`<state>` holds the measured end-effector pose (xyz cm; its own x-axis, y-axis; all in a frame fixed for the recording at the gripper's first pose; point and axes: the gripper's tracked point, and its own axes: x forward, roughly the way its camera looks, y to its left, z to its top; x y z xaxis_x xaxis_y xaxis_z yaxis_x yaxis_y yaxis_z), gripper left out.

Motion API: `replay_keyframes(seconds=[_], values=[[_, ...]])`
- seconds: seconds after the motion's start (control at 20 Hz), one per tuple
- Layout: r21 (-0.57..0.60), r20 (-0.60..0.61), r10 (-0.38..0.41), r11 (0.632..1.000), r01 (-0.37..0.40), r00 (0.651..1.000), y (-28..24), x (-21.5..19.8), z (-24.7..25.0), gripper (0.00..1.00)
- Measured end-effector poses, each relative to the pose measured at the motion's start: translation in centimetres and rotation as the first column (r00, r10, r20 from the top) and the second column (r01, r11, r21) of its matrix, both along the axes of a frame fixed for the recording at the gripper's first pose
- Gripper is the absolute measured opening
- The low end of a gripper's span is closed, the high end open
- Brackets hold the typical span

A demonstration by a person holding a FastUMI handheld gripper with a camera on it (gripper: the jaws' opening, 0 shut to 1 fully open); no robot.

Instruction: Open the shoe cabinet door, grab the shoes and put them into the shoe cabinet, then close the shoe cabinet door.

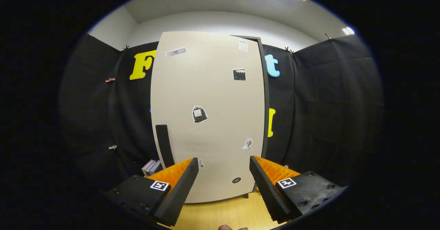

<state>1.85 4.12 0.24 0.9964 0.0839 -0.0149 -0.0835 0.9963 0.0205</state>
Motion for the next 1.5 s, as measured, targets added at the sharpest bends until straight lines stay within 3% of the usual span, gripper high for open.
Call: replay_keyframes(seconds=[0.6, 1.5], values=[[0.027, 0.009, -0.015, 1.0, 0.015, 1.0, -3.2, -0.7, 0.4, 0.98], [0.025, 0.031, -0.013, 1.0, 0.012, 0.999, -2.5, -2.3, 0.5, 0.98]])
